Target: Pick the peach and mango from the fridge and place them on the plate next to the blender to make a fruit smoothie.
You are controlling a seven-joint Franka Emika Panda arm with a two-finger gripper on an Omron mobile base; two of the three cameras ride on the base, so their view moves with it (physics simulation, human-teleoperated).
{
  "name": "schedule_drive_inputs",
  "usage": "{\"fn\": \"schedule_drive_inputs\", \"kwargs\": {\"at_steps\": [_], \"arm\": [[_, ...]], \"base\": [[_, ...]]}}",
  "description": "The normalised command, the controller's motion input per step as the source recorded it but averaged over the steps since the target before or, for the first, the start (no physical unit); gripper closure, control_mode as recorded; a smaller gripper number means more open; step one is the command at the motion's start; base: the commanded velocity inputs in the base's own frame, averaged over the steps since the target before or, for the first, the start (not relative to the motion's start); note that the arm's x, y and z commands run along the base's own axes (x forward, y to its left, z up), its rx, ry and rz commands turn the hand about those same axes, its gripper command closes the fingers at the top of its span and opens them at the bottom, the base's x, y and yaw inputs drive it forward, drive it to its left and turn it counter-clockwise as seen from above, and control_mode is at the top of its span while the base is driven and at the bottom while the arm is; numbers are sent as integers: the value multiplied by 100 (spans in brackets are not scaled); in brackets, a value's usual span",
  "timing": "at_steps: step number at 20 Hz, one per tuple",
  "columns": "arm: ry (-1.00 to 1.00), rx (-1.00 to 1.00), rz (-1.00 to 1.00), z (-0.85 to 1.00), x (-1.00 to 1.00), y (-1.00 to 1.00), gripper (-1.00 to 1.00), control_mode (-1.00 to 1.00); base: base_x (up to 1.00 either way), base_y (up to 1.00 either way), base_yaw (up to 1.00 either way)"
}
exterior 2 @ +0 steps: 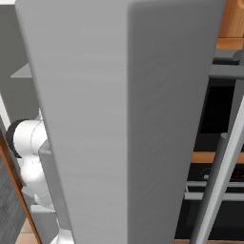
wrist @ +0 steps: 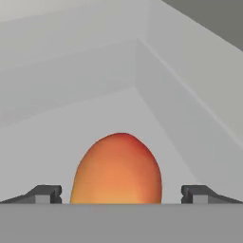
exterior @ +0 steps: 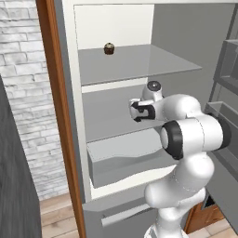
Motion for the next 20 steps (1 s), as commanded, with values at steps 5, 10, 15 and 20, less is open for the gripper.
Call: {"fn": "schedule_drive_inputs", "kwargs": {"at_steps": [5, 10, 15, 20], "arm": [[8, 0, 0, -33, 23, -2, -100, -100], [3, 1, 0, -51, -1, -5, 100, -100], [-5, 1, 0, -10, 0, 0, 100, -100], [-5, 0, 0, -3, -2, 0, 100, -100]], "base": [[0, 0, 0], [0, 0, 0], [0, 0, 0], [0, 0, 0]]}}
